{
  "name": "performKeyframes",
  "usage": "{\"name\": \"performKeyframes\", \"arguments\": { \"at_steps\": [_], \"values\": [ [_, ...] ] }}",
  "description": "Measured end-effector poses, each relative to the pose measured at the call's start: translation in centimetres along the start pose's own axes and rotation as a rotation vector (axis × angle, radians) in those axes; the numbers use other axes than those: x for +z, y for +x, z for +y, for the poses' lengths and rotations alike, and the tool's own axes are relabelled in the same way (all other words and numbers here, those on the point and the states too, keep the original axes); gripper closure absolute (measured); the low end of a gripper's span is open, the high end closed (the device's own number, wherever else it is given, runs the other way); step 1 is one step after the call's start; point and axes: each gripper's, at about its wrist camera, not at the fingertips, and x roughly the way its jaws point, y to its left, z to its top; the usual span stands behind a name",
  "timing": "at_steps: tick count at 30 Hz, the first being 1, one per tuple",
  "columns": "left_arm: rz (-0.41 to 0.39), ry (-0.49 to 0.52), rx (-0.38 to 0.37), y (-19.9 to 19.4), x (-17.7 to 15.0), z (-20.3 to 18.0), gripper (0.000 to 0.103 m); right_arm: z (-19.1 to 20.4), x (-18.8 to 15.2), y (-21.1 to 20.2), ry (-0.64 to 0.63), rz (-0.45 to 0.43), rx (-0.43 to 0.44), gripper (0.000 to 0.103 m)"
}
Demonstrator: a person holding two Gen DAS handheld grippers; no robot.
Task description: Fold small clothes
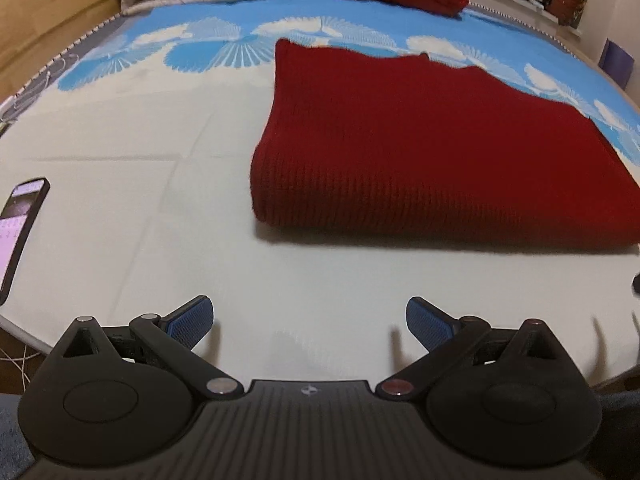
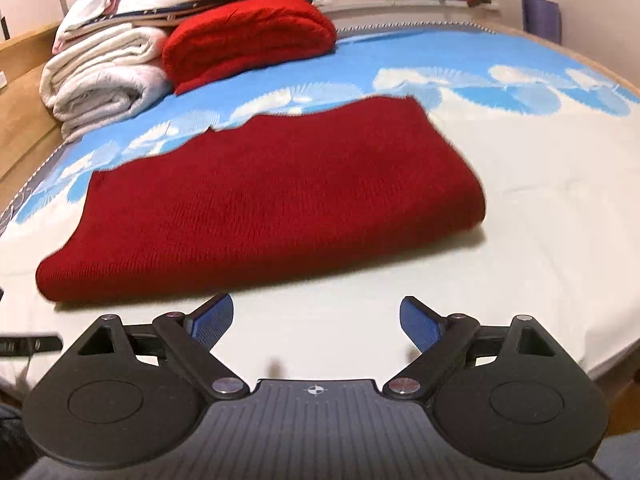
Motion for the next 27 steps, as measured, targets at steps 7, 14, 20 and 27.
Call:
{"name": "performKeyframes", "arguments": {
  "at_steps": [7,14,20,27],
  "values": [
    [0.002,-0.012,-0.01,1.2,0.1,0.3,0.0,-0.7,0.7,2.2,0.061,0.032,-0.03,0.012],
    [0.011,-0.015,-0.027,1.9,0.8,0.2,0.0,-1.1,1.0,3.5,0.117,0.067,-0.013,0.012],
    [0.015,0.006,-0.045,2.2,1.2,-0.5,0.0,-1.0,1.1,4.0,0.107,0.078,-0.015,0.012],
    [0.019,0.004,-0.048,2.4,1.2,-0.6,0.0,-1.4,1.1,4.0,0.134,0.076,-0.015,0.012]
  ]
}}
